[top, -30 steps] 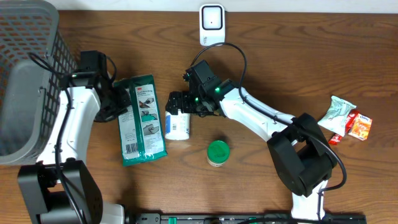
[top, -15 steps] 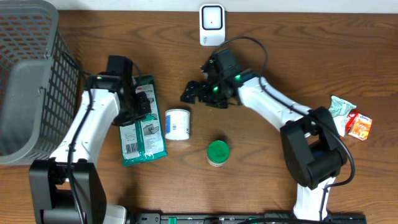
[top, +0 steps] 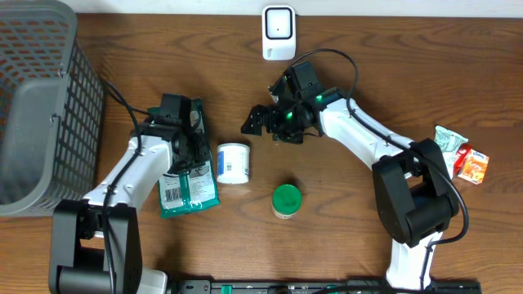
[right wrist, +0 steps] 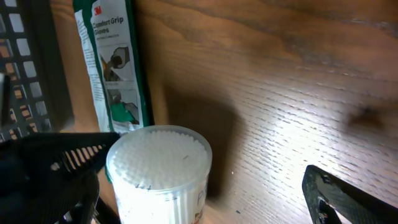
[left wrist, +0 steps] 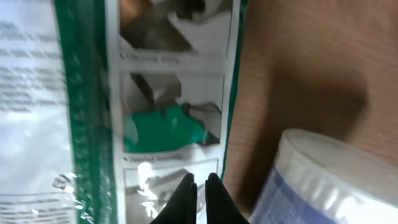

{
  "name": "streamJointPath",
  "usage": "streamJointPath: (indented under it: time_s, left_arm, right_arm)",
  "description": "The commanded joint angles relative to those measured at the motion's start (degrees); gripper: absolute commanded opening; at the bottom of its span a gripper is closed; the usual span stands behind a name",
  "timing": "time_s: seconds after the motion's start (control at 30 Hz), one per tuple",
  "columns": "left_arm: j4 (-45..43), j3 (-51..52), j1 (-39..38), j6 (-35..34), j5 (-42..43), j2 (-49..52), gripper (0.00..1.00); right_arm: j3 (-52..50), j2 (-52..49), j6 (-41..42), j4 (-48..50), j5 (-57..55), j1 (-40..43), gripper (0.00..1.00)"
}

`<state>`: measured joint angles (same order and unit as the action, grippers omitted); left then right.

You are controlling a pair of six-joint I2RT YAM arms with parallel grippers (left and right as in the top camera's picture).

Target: Scan the item barcode

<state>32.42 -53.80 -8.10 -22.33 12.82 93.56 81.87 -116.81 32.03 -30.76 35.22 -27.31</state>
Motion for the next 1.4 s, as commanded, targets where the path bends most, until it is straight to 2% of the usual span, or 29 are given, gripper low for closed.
streamJointPath:
  time_s: [0.0, 0.2, 0.63, 0.93, 1.1, 1.37]
  left_arm:
    - [-0.4, 0.5, -1.2, -0.7, 5.5, 0.8, 0.08]
    - [-0.4, 0.5, -3.5, -0.7, 7.3, 0.8, 0.08]
    - [-2.4, 0.5, -3.8, -0.7, 7.3, 0.8, 0.12]
    - [-2.5, 0.5, -3.8, -0.2, 7.2, 0.8, 0.12]
    - [-3.9, 0.5, -3.8, 0.7, 7.1, 0.8, 0.13]
    - [-6.2, 0.5, -3.8, 0.6, 7.1, 0.8, 0.13]
  right_arm:
    - [1.0, 0.1, -0.8, -0.3, 0.9, -0.7, 0.99]
    - [1.0, 0.1, -0.8, -1.9, 4.1, -1.2, 0.99]
    - [0.9, 0.1, 1.8, -2.6, 0.6, -6.9, 0.99]
    - [0.9, 0.1, 1.3, -7.6, -15.6, -9.8, 0.99]
    - [0.9, 0.1, -4.3, -2.2, -17.2, -9.9, 0.99]
    - [0.9, 0.1, -4.5, 2.0, -17.2, -9.9, 0.99]
